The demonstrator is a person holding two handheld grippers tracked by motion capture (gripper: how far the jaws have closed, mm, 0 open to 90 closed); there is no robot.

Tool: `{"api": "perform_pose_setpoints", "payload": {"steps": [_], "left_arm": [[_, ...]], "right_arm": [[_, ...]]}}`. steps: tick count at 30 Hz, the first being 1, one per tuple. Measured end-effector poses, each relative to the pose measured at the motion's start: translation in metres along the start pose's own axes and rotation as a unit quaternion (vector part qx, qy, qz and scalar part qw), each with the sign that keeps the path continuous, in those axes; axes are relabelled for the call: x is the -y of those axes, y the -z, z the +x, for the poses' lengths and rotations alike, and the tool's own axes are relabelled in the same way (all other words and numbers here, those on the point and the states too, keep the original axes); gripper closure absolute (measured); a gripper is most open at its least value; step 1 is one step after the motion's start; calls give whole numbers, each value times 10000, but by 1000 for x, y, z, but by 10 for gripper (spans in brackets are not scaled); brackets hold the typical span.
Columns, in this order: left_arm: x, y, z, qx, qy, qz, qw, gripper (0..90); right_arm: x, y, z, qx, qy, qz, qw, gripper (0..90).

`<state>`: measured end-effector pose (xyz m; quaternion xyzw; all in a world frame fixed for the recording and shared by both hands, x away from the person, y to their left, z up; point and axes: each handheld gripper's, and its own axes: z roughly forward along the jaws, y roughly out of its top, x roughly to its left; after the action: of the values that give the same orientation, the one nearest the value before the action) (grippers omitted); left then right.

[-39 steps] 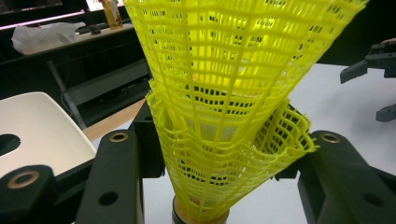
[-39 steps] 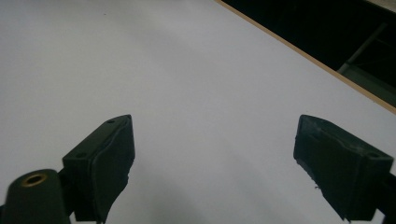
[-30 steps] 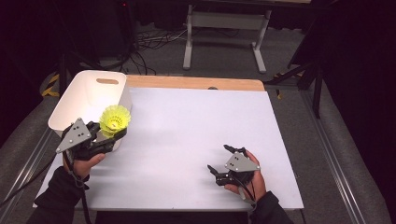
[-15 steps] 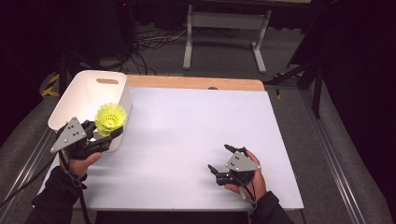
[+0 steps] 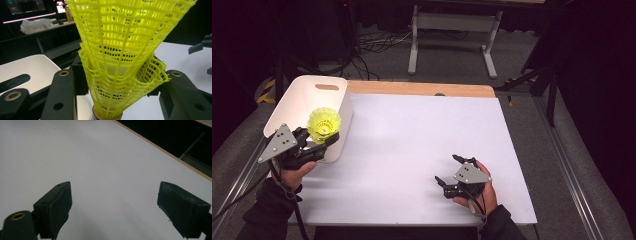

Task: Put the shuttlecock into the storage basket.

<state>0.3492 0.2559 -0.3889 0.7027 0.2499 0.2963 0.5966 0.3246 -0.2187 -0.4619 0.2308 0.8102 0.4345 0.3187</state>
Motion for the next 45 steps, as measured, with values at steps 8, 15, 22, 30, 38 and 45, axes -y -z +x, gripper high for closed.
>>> {"api": "perform_pose_setpoints", "payload": {"steps": [8, 15, 22, 30, 38, 45], "left_arm": [[-2, 4, 1, -30, 18, -47, 10000, 508], [-7, 8, -1, -5, 13, -139, 9999, 511], [-10, 11, 1, -22, 38, -200, 9998, 512], [-15, 18, 2, -105, 69, -292, 9995, 514], [-28, 34, 13, -223, 119, -319, 9992, 514], [-39, 39, 25, -345, 178, -212, 9990, 515]], "right_arm": [[0, 0, 0, 1, -1, -24, 10000, 135], [0, 0, 1, -24, 5, -6, 10000, 135], [0, 0, 1, -12, 5, -6, 10000, 135], [0, 0, 1, -16, -18, 6, 10000, 135], [0, -2, 1, -13, -65, 21, 10000, 136], [0, -1, 0, 5, -77, 29, 10000, 136]]}}
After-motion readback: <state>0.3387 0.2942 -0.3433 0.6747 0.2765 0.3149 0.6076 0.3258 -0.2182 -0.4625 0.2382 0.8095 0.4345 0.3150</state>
